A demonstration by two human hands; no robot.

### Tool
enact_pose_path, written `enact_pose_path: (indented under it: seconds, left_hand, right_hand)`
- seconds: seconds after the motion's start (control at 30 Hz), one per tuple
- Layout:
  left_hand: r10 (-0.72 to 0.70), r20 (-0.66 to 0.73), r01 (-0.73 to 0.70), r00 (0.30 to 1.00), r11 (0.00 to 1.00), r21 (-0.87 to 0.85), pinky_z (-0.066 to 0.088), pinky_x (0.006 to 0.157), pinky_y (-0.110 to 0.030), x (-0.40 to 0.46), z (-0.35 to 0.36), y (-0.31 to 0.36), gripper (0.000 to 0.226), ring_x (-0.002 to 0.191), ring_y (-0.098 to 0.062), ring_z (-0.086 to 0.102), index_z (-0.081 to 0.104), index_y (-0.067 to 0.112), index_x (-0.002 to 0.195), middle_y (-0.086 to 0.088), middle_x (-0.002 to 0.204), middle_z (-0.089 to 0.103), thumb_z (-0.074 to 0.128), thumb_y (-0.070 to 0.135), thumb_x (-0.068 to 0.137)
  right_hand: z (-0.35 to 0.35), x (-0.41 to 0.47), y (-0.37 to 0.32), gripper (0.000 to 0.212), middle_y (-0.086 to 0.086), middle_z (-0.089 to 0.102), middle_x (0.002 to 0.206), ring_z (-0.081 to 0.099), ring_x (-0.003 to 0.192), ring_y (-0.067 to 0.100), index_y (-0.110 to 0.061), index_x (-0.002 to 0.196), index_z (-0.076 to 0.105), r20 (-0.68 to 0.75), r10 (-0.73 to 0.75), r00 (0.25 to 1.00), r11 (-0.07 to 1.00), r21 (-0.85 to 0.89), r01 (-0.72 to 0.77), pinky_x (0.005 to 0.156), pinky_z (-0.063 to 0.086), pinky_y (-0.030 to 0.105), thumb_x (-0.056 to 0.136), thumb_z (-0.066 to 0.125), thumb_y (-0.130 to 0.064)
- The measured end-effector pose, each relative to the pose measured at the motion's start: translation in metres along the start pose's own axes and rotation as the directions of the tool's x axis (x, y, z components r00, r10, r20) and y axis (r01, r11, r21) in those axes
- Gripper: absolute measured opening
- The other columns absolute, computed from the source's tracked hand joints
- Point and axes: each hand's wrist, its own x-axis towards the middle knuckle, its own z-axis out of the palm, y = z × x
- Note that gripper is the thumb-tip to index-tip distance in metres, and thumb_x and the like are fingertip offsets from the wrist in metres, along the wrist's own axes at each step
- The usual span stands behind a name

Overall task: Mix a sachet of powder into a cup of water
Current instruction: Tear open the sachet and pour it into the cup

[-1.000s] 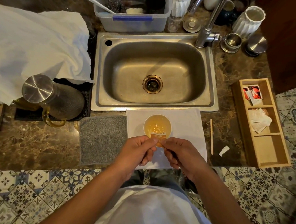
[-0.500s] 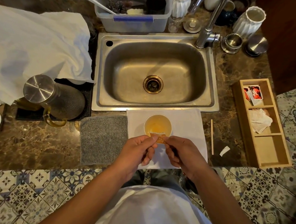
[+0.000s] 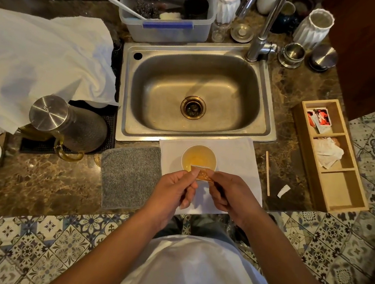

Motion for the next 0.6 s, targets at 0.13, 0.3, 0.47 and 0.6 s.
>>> enact_pose_path:
  seconds: [0.13,0.3,0.47,0.6]
  left_hand:
    - [-0.011,-0.007,0.01,1.0,1.0,-0.027,0.03,0.045,-0.025,-0.002,0.0,-0.002,0.032,0.041,-0.013,0.035,0.065,0.013,0.071,-0.004,0.049,0.05,0.065,0.036,0.094]
    - [0.028,-0.049,-0.027,0.998,0.999,0.019,0.029,0.046,-0.026,-0.001,0.001,-0.004,0.032,0.042,-0.014,0.034,0.065,0.013,0.07,-0.005,0.05,0.051,0.066,0.034,0.094]
    - [0.048,-0.083,-0.044,0.995,0.998,0.052,0.029,0.047,-0.026,-0.002,0.003,-0.005,0.032,0.042,-0.015,0.033,0.065,0.013,0.069,-0.006,0.049,0.049,0.063,0.028,0.097]
    - [0.022,-0.083,-0.022,0.996,1.0,0.003,0.027,0.048,-0.027,-0.002,0.011,-0.008,0.032,0.042,-0.015,0.031,0.063,0.013,0.069,-0.005,0.047,0.046,0.061,0.022,0.099]
  right_hand:
    - [-0.004,-0.003,0.001,0.045,0.005,0.043,0.054,0.027,0.049,0.018,-0.014,0.063,0.058,0.021,0.005,1.0,1.0,0.012,-0.005,0.049,0.022,0.03,0.103,0.057,-0.035]
    - [-0.004,-0.003,0.0,0.045,0.003,0.046,0.051,0.027,0.048,0.018,-0.016,0.061,0.061,0.006,-0.007,1.0,1.0,0.011,0.007,0.05,0.02,0.031,0.1,0.062,-0.039]
    - [0.003,-0.001,-0.001,0.048,0.001,0.044,0.05,0.027,0.047,0.015,-0.021,0.054,0.059,-0.056,-0.011,0.998,1.0,0.008,0.012,0.049,0.021,0.029,0.099,0.063,-0.039]
    - [0.003,-0.001,-0.003,0.048,0.001,0.042,0.05,0.026,0.047,0.015,-0.022,0.053,0.06,-0.023,0.008,1.0,1.0,0.003,-0.008,0.05,0.019,0.03,0.099,0.064,-0.036]
